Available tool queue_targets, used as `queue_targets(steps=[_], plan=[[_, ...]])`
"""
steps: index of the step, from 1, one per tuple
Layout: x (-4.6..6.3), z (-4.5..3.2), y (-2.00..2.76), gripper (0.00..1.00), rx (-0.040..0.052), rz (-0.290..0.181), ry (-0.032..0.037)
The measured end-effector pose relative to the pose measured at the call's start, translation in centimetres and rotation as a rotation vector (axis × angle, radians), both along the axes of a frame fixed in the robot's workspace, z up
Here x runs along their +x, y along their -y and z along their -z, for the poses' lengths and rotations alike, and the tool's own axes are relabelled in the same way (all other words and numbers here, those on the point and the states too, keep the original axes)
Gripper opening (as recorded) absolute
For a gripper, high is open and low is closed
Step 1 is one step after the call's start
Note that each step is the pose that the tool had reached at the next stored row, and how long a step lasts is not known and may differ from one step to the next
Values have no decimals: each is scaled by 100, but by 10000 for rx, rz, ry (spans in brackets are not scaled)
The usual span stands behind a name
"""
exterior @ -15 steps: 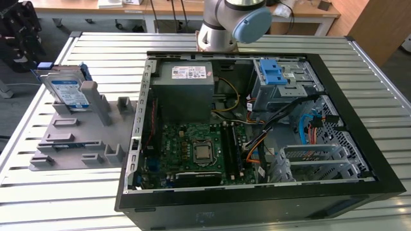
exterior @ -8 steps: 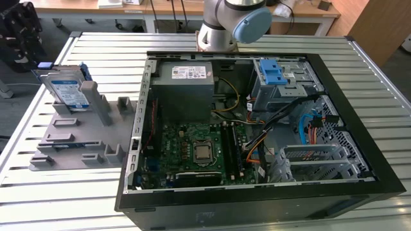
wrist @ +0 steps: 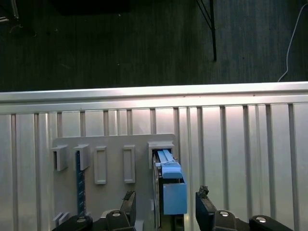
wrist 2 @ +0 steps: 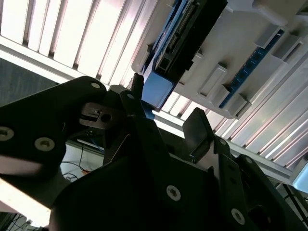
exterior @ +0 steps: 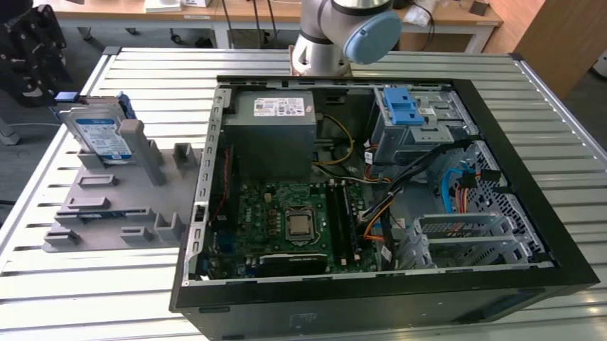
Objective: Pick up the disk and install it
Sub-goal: 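Pick up the disk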
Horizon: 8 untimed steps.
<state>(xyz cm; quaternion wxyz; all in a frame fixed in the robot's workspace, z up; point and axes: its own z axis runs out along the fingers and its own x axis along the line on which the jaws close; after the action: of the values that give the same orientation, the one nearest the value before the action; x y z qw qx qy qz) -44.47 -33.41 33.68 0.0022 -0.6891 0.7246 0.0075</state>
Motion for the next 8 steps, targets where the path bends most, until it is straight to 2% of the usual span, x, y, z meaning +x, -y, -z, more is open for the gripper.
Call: queue_targets(steps=[8], plan=[[5, 70, -20, 60, 0, 4, -2]])
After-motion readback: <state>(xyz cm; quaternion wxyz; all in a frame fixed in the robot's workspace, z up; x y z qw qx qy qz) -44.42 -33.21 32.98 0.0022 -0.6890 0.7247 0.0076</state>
